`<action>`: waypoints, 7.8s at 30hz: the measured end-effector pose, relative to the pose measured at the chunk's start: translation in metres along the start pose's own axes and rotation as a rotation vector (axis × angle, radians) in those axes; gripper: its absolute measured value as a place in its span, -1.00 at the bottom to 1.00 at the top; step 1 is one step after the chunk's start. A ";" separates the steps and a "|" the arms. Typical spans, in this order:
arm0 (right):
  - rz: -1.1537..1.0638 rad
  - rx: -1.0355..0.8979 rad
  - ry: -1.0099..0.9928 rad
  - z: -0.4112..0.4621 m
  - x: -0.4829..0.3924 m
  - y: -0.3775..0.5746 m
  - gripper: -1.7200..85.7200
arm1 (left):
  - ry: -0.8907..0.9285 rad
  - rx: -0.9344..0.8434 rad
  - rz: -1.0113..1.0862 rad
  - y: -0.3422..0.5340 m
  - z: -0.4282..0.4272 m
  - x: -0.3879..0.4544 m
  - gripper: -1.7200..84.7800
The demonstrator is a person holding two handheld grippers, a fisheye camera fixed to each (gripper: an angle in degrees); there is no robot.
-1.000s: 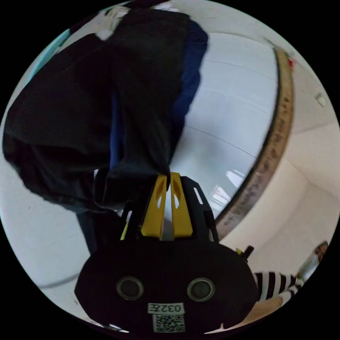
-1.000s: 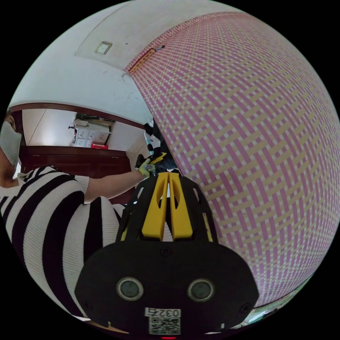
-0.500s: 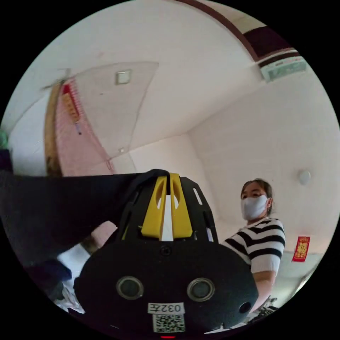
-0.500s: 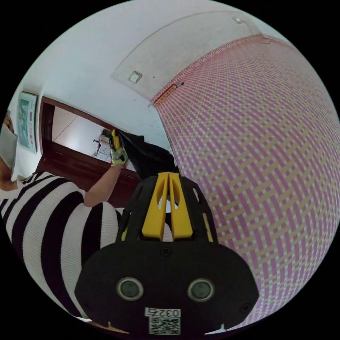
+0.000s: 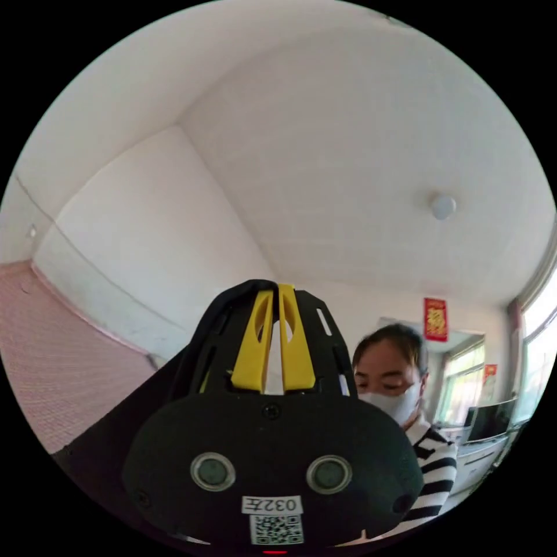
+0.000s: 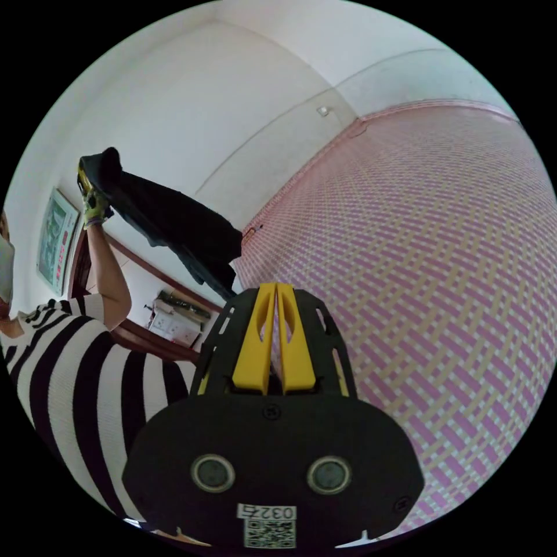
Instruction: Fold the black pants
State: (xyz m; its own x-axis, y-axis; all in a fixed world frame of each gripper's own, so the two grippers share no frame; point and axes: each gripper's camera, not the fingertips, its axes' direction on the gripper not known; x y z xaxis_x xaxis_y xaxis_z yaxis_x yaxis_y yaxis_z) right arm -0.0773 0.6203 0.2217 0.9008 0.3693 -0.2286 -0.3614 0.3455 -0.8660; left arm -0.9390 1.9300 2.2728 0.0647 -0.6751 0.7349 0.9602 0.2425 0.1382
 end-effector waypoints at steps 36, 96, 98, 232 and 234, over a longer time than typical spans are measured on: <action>0.365 0.236 0.198 -0.099 0.138 0.109 -0.98 | -0.581 0.152 -0.821 0.290 -0.135 -0.331 -0.95; 0.269 0.180 0.103 -0.074 0.241 0.009 -0.98 | 0.161 -0.126 -0.642 0.180 0.012 -0.290 -0.98; 0.309 0.223 0.152 -0.082 0.232 0.028 -0.98 | 0.237 -0.152 -0.674 0.161 0.054 -0.292 -0.98; 0.942 0.434 0.249 -0.024 0.336 0.216 -0.77 | -0.878 0.236 -1.195 0.050 -0.221 -0.247 -0.87; 0.924 0.453 0.198 -0.011 0.347 0.214 -0.80 | -0.881 0.267 -1.176 0.060 -0.225 -0.241 -0.86</action>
State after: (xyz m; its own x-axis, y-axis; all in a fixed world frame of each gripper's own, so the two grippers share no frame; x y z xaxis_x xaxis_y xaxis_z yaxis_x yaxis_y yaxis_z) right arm 0.1604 0.8125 -0.0476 0.2365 0.5209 -0.8202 -0.9486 0.3066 -0.0788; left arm -0.8358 1.9503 1.9542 -0.9649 0.0330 0.2605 0.2620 0.0550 0.9635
